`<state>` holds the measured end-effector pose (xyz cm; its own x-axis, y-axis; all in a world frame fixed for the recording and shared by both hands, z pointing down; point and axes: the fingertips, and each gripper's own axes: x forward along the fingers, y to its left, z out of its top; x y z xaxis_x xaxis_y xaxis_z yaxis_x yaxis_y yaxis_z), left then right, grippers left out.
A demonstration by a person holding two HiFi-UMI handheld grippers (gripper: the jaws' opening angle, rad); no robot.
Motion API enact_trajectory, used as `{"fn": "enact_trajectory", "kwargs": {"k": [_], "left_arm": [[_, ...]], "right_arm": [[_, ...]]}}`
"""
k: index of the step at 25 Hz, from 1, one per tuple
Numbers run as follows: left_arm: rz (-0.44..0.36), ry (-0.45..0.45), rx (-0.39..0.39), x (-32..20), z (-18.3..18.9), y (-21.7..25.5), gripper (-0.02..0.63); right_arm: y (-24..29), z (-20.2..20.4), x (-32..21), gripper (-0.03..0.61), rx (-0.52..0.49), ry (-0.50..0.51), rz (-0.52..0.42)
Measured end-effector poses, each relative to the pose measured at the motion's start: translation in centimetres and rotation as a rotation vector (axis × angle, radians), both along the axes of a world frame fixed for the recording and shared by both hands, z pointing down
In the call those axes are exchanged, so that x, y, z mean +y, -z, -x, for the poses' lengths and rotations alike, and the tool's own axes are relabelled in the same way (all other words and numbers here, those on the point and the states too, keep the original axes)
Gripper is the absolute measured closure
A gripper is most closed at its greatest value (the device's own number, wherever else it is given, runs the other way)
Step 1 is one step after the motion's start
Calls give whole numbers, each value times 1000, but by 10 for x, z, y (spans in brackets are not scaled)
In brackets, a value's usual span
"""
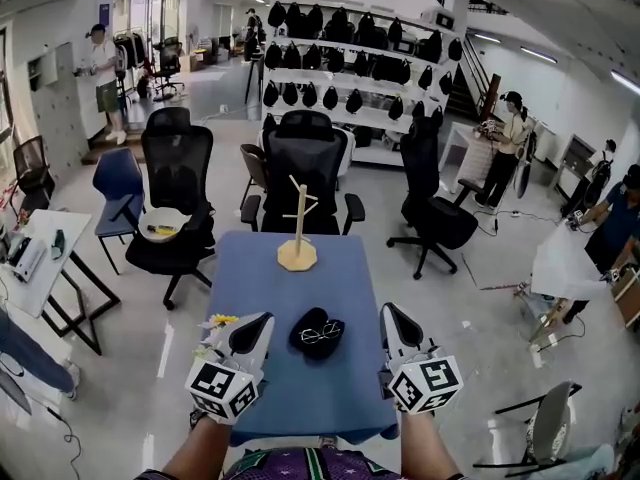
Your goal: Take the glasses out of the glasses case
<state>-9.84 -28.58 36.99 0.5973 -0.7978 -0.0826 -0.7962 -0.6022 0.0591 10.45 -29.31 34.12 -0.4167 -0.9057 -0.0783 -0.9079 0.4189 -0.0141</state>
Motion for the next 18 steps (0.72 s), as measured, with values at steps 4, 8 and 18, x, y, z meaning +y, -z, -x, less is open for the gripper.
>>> {"fn": "enact_trajectory", "kwargs": {"k": [4, 8, 18], "left_arm": [[-9, 8, -18, -17, -12, 2, 597], [-15, 6, -10, -23, -24, 2, 544], [-42, -44, -312, -46, -65, -39, 480]], "right_arm": [[-5, -16, -11, 578, -5, -4, 12], [-9, -26, -15, 578, -8, -4, 17], [-31, -37, -23, 578, -5, -3, 56]]}}
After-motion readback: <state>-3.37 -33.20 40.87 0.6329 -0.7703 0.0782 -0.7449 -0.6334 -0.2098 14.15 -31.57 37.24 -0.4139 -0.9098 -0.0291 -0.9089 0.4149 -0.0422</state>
